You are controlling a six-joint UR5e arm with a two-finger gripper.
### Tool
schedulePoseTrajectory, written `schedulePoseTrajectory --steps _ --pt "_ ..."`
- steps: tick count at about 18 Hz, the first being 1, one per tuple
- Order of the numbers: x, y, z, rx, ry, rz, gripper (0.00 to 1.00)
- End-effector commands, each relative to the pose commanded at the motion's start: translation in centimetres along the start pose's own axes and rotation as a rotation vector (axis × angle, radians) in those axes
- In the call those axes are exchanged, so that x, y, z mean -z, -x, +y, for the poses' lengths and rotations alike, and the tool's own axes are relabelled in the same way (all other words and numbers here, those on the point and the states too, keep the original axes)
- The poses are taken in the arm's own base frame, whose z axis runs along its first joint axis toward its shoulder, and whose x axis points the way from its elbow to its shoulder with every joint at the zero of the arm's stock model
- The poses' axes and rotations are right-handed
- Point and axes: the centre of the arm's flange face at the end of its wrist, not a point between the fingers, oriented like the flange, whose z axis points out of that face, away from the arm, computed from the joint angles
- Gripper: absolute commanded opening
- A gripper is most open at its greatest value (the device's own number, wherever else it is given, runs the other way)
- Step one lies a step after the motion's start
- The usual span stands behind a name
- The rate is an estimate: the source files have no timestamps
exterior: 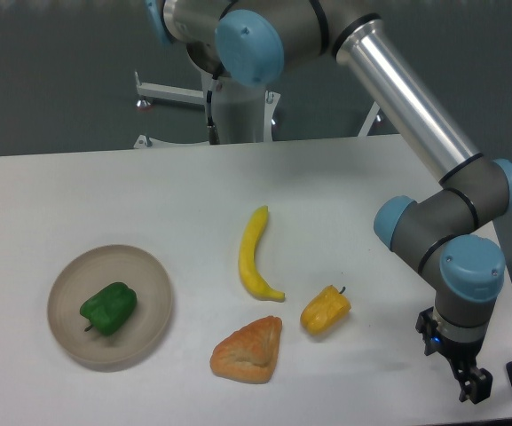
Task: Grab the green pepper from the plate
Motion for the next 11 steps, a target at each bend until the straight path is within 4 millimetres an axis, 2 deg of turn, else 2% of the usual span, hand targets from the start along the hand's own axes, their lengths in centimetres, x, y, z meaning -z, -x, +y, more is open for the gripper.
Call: schedulePoseTrajectory --steps 2,8,11 --pt "-0.3 -0.3 -0.2 0.0 -0.005 0.009 1.0" --pt "1.3 -0.9 -1.4 0.056 -0.01 0.016 1.0" --pt "3.2 -1.9 -3.9 0.085 -0.021 0.024 1.0"
